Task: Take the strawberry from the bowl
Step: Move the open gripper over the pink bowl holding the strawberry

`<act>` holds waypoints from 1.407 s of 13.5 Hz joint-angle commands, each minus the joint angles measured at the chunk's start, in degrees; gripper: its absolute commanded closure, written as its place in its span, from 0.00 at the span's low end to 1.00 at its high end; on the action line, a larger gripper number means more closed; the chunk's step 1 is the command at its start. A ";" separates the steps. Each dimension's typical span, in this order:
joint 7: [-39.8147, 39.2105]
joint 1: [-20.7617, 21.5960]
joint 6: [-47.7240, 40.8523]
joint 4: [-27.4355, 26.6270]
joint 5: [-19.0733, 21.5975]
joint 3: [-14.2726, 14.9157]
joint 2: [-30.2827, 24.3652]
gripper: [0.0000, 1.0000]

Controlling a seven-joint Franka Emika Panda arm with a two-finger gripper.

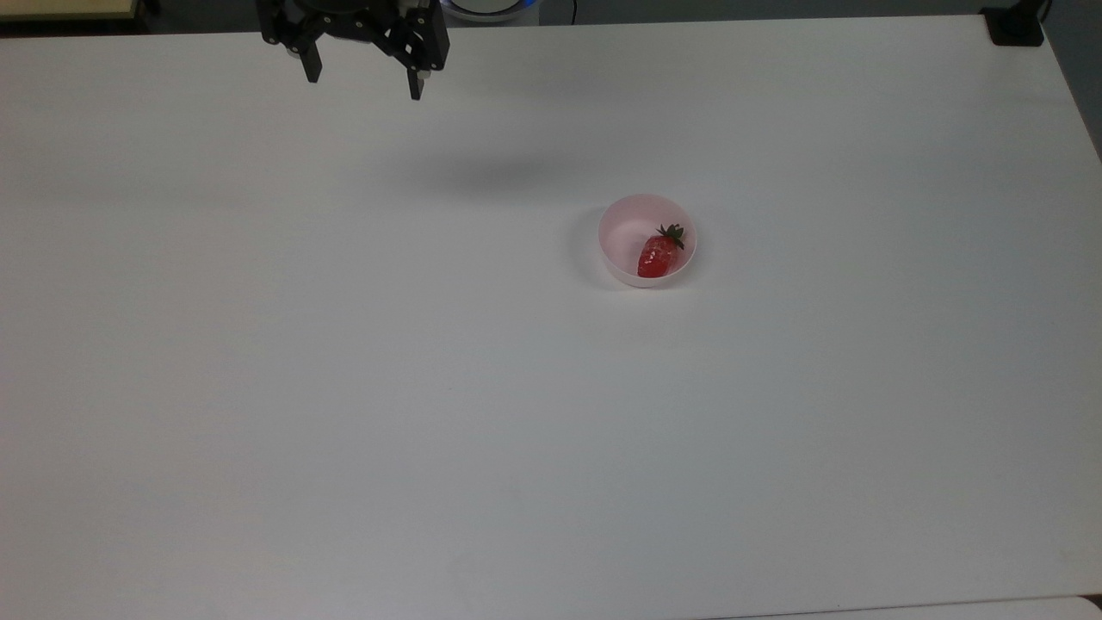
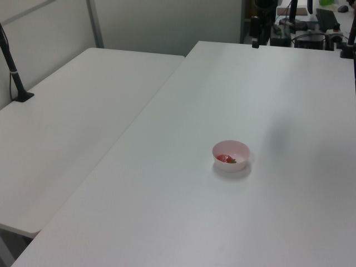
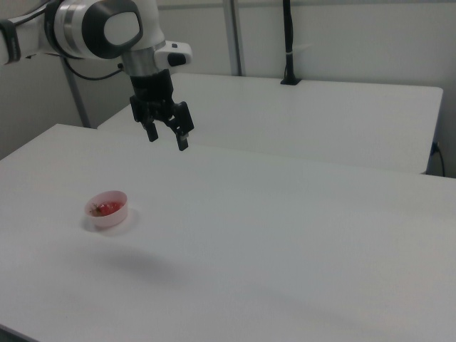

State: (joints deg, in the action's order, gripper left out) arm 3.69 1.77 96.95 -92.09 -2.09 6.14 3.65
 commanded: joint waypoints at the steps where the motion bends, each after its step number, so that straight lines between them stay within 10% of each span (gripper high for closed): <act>1: -5.87 -0.19 -5.63 0.42 1.22 0.19 -0.92 0.00; 9: -6.51 9.80 -10.91 -1.07 1.21 -0.96 2.75 0.00; 19: 10.64 22.66 10.45 -1.25 0.60 -0.87 20.07 0.18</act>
State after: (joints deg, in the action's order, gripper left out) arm 11.91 21.79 105.81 -93.72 -1.26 4.43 21.73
